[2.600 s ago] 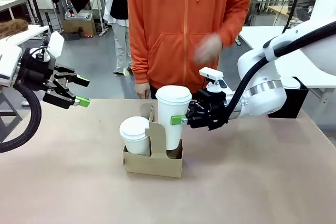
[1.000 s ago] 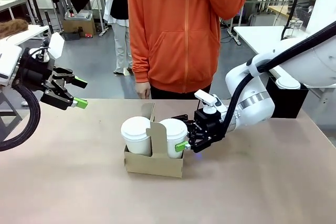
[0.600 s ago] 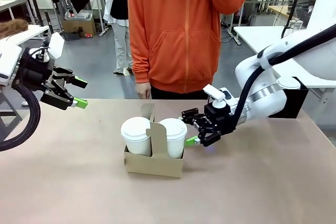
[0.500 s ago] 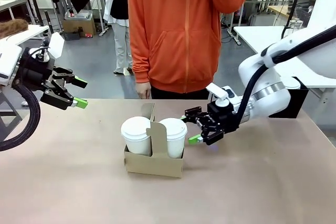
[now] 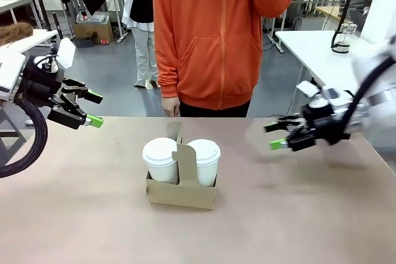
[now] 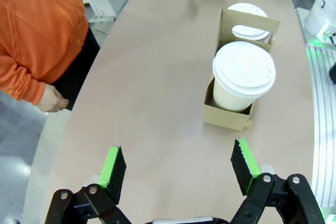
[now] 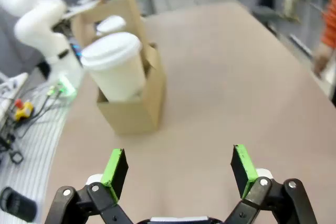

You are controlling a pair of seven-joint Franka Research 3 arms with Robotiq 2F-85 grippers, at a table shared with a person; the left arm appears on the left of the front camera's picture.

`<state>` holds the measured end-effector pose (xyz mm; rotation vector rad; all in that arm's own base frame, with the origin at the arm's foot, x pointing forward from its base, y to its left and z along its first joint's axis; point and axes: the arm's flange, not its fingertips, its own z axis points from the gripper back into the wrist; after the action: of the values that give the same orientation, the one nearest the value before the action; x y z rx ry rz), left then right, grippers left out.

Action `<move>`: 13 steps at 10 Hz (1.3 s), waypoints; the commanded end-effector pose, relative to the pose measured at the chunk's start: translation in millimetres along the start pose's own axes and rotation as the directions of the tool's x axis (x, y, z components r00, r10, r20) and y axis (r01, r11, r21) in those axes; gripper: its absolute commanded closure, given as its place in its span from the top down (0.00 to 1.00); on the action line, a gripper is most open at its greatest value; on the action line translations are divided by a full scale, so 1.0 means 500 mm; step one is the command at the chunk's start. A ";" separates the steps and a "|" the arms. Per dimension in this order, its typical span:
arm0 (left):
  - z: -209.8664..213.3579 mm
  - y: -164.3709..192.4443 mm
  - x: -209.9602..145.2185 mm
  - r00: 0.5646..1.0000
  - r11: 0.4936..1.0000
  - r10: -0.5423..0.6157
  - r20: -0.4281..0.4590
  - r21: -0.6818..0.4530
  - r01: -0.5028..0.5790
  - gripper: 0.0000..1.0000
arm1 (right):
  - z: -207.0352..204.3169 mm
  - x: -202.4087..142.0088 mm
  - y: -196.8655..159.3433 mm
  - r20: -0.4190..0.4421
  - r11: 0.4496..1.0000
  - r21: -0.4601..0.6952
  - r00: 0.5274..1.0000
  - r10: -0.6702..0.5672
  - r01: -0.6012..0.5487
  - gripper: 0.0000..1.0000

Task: Pour a drink into a cup and package it in a carrier.
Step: Insert the held 600 ml Paper Cup into the Cup Carrier.

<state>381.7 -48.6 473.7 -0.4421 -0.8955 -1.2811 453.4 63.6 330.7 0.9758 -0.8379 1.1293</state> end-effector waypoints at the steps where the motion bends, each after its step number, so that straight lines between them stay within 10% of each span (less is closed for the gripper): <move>1: -0.005 0.002 0.002 1.000 1.000 0.010 0.029 0.002 -0.010 1.00 | 0.105 0.006 0.047 -0.044 0.977 -0.133 0.984 -0.175 0.168 1.00; 5: -0.005 0.002 0.002 1.000 1.000 0.010 0.029 0.002 -0.010 1.00 | 0.239 -0.028 0.073 -0.051 0.911 -0.347 0.966 -0.255 0.222 1.00; 13: -0.005 0.002 0.002 1.000 1.000 0.010 0.029 0.002 -0.010 1.00 | 0.254 -0.043 0.062 -0.053 0.910 -0.357 0.968 -0.244 0.210 1.00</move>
<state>381.9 -48.4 474.5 -0.4458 -0.8953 -1.2818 410.8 -55.5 360.2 0.6963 -0.7744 0.7641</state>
